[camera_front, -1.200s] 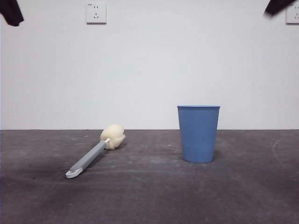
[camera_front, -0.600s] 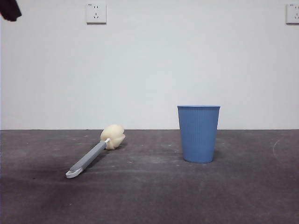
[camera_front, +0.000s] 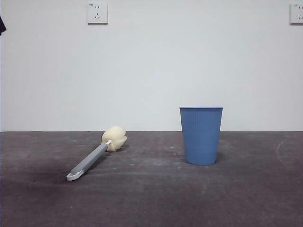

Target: Pick up the cup brush,pick up the cup,insert the brush into the cup,clean the cup,put the cup brush back,put the cup back to the fixed position on the table

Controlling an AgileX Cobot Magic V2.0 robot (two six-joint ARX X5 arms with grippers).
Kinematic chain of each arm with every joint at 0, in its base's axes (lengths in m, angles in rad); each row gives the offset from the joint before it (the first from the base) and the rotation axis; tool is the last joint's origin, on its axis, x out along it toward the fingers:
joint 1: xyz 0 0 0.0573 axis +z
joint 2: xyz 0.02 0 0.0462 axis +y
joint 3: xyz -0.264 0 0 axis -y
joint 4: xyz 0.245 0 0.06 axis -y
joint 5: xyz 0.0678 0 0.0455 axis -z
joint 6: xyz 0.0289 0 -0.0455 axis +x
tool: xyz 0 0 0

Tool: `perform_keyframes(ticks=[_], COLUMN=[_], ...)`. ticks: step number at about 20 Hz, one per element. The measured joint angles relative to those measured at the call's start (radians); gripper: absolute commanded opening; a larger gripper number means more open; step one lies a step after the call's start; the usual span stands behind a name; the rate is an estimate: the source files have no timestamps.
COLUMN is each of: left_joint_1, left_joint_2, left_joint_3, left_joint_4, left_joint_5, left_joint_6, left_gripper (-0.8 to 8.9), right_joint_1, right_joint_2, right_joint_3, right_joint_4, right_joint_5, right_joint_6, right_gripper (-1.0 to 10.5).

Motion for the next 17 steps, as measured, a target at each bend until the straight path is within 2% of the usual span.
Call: perform_keyframes(ticks=[14,15,17], left_joint_1=[0.000,0.000,0.016], left_joint_2=[0.000,0.000,-0.010], left_joint_3=[0.000,0.000,-0.001], left_joint_4=[-0.023,-0.021,0.045], left_joint_5=[-0.002,-0.021,-0.124], left_joint_6=[0.000,0.013,0.065], left_gripper=[-0.04,-0.04,-0.04], right_joint_1=[0.000,0.000,0.000], right_joint_2=[0.000,0.000,0.000], right_joint_3=[0.000,0.000,0.000], right_joint_4=[-0.007,-0.007,-0.008], right_joint_5=[0.002,0.003,0.003], right_joint_6=[0.019,0.019,0.019], right_gripper=[0.0,0.0,0.0])
